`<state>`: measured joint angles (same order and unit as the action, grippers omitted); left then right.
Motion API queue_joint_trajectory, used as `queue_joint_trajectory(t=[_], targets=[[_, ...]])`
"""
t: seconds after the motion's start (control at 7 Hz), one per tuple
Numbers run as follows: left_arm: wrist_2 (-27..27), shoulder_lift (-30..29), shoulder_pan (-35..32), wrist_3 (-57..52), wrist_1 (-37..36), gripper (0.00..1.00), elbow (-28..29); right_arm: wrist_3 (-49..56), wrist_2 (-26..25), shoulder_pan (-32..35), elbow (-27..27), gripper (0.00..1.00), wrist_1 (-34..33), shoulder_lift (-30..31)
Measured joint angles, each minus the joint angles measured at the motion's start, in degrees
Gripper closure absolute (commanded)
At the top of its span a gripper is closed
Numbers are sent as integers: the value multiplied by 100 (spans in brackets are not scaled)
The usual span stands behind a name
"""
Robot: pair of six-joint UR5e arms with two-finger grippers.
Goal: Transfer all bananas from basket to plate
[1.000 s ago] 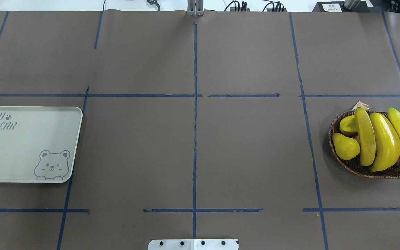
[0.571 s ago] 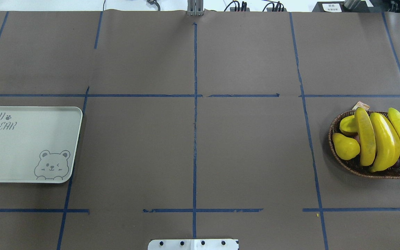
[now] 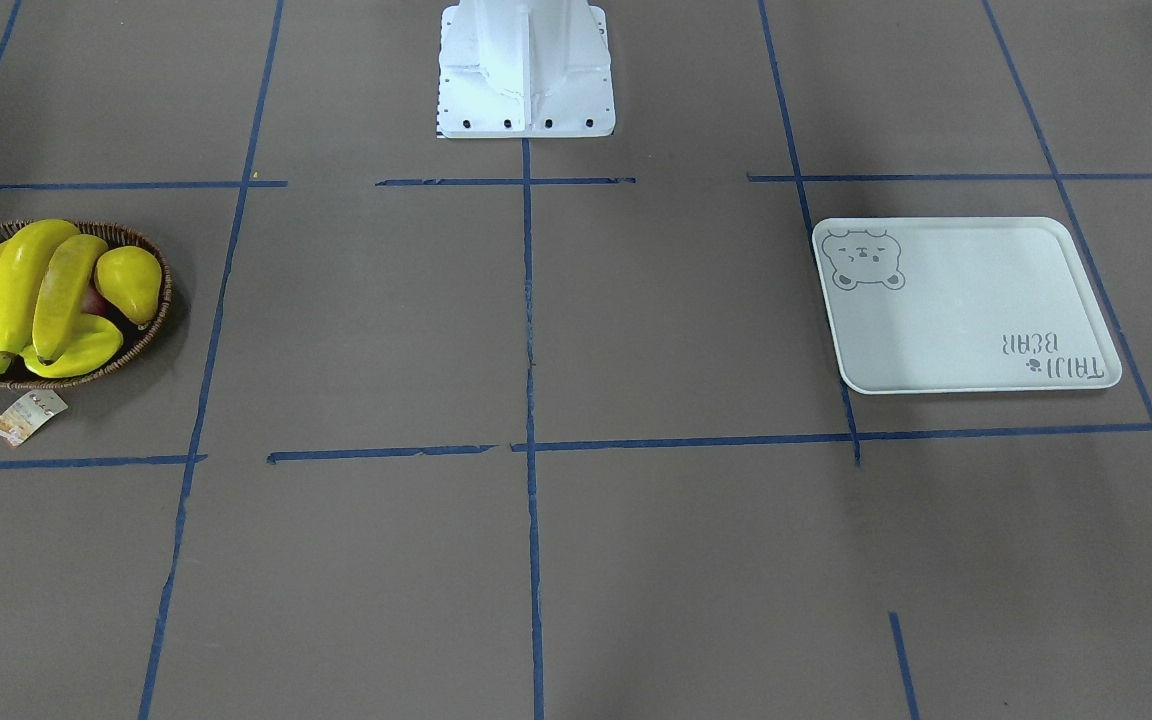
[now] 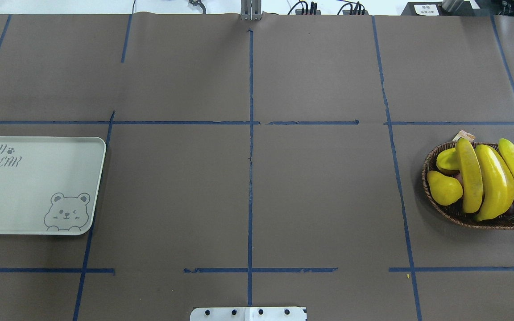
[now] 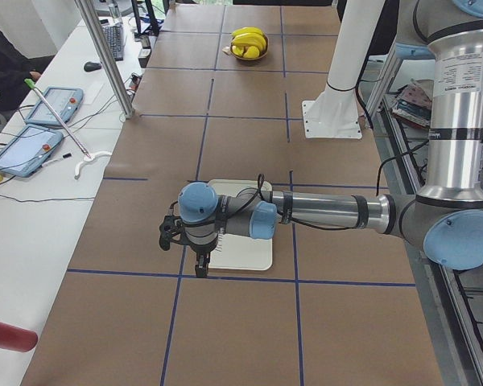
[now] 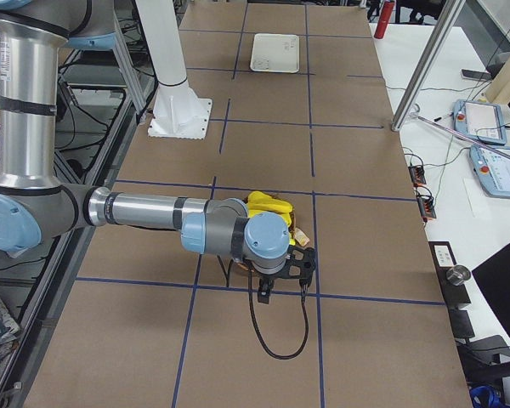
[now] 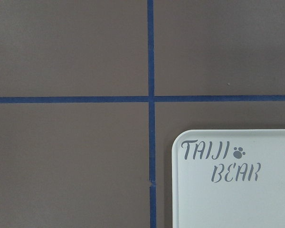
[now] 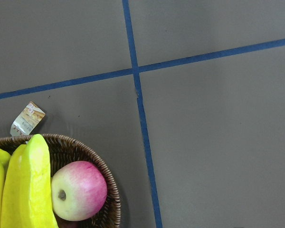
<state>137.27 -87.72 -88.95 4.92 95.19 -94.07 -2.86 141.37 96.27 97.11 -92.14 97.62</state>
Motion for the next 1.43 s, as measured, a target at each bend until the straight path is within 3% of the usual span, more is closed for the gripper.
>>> queue_joint_trajectory(t=[1.0, 1.29, 1.43], targets=[[10, -10, 3, 11, -31, 0, -31, -28, 125, -287, 306, 0, -113, -420], [16, 16, 2, 9, -10, 0, -51, -90, 129, -572, 742, 1, -6, -302], [18, 39, 3, 9, 4, 0, -55, -149, 108, -760, 1186, 1, 296, 62]])
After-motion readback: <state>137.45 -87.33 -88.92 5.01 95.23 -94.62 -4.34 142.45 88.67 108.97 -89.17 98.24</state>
